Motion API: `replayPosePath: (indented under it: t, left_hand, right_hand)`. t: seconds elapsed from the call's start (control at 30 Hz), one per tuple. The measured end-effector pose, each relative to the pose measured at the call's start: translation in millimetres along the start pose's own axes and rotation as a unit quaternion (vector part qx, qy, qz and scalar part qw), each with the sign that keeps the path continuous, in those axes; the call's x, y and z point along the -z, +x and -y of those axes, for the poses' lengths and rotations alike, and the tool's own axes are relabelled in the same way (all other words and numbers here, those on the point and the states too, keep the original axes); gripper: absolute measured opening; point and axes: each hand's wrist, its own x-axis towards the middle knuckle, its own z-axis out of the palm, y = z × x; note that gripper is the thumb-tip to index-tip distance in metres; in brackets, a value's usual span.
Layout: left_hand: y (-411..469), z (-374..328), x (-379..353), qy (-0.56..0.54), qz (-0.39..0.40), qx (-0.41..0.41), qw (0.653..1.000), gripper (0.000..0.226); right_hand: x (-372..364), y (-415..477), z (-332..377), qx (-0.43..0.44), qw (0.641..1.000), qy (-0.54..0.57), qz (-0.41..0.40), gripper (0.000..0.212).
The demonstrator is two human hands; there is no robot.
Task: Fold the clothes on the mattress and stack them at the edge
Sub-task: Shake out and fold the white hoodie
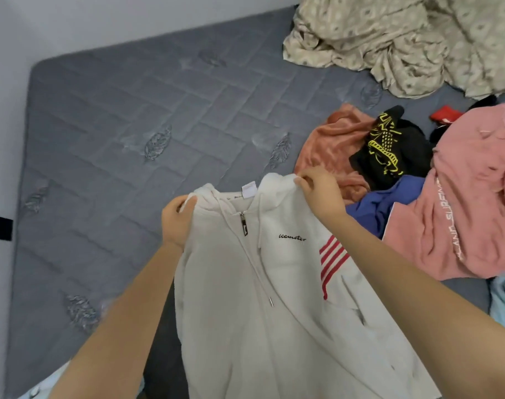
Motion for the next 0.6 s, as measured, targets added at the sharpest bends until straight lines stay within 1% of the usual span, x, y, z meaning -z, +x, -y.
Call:
replayPosePath:
  t: [0.03, 0.07, 0.13, 0.2, 0.27, 0.37, 0.5, 0.6]
  left_hand:
    - [7.9, 14.1, -6.0, 0.016, -0.005, -0.008, 1.0, 0.016]
    - [11.4, 26.9, -11.6, 0.058, -0.007, -0.034, 0.998, 0.018]
    - [11.2, 52.6, -23.7, 0.163, 0.016, -0.08, 0.983, 0.03]
    - [0.9, 73.7, -37.8, 0.23, 0.042, -0.075, 0.969, 0.043]
    - [-10.0, 88.5, -54.3, 0.276, 0.076, -0.097, 0.953, 0.05]
    - [-21.2, 99.4, -81.4, 0.314, 0.13, -0.114, 0.934, 0.052]
    - [-35.1, 99.7, -124.5, 0.339, 0.186, -0.138, 0.912, 0.055]
    - [-46.7, 97.0, -156.6, 0.347, 0.216, -0.148, 0.9, 0.055]
  right_hand:
    - [-13.8, 7.8, -8.8, 0.006, 1.0, 0.01, 0.011, 0.018]
    - [-24.6, 10.8, -17.6, 0.014, 1.0, 0.019, 0.019, 0.022]
    - [-37.9, 6.7, -38.8, 0.012, 0.999, 0.026, 0.024, 0.032]
    - [-46.7, -5.2, -66.0, -0.019, 0.999, 0.022, 0.029, 0.039]
    - [-50.0, -19.8, -92.0, -0.059, 0.997, 0.003, 0.04, 0.043]
    - [-48.8, -37.6, -124.2, -0.099, 0.994, -0.014, 0.032, 0.046]
    - [-40.6, -53.8, -164.1, -0.158, 0.985, -0.062, 0.018, 0.04]
    - [-34.4, -67.1, -189.2, -0.203, 0.974, -0.093, 0.036, 0.037]
